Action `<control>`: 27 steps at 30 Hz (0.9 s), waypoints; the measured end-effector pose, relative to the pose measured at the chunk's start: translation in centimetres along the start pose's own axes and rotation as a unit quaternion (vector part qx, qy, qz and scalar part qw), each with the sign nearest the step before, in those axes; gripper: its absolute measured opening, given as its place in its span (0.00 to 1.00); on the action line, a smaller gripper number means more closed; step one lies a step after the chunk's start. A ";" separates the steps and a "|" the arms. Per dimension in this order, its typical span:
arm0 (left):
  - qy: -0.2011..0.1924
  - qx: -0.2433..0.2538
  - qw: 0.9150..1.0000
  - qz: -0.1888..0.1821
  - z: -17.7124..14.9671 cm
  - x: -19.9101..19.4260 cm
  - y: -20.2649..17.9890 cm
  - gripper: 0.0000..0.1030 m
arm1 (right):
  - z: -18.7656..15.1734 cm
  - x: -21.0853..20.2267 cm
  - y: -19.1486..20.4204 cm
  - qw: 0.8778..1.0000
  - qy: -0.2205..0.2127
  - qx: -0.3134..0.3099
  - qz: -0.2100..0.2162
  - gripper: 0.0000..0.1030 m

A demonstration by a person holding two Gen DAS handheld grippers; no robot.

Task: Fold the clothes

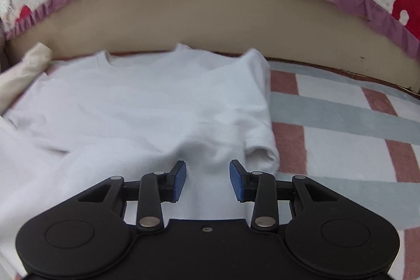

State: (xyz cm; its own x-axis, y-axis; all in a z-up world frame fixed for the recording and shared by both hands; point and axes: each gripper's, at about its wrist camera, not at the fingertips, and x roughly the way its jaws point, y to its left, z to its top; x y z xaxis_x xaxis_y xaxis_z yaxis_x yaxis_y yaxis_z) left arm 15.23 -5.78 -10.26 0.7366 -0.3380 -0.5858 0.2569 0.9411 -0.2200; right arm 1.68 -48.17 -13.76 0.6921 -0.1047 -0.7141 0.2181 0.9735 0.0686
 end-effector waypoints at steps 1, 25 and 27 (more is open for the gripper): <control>0.002 -0.004 1.000 0.018 0.1 0.3 0.7 0.04 | 0.0 0.2 -0.1 1.000 0.004 0.001 -0.006 0.41; 0.080 -0.095 0.992 0.000 -3.4 2.7 3.6 0.28 | 1.2 1.6 -0.7 0.997 0.067 0.013 -0.020 0.25; 0.103 -0.096 0.990 0.023 -3.2 3.4 3.4 0.28 | 0.9 1.1 0.0 0.998 0.067 -0.010 -0.015 0.05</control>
State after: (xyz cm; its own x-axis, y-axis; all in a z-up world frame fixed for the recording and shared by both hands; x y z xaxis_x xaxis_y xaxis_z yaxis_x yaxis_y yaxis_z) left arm 16.59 -3.81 -15.49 0.5972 -0.3084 -0.7404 0.0882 0.9428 -0.3216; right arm 3.08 -48.49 -13.91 0.5871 -0.1068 -0.8024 0.2228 0.9743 0.0334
